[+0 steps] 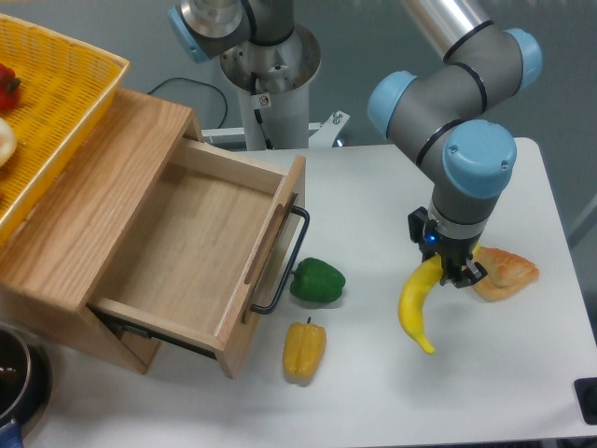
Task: Place the banana in the top drawer
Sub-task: 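Lift the grasped yellow banana up off the table with the gripper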
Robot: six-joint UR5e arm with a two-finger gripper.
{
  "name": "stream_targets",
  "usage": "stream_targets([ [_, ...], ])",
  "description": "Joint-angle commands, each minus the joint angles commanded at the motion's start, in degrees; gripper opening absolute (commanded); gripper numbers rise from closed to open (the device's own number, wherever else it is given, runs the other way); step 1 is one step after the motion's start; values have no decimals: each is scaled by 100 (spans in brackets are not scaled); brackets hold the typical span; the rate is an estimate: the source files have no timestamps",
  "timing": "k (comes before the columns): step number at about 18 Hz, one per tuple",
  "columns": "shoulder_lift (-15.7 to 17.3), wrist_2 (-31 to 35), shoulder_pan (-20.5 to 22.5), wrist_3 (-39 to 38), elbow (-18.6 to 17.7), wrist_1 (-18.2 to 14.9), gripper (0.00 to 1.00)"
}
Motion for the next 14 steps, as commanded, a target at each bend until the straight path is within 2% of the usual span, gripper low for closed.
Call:
stream_targets([
  [3, 44, -35, -35, -158, 26, -149, 15],
  [5, 237, -44, -35, -281, 44, -385, 15],
  [9, 772, -79, -131, -773, -17, -1158, 15],
  [12, 1334, -88, -176, -932, -184, -1774, 15],
  [14, 1616, -97, -167, -950, -307, -1977, 15],
])
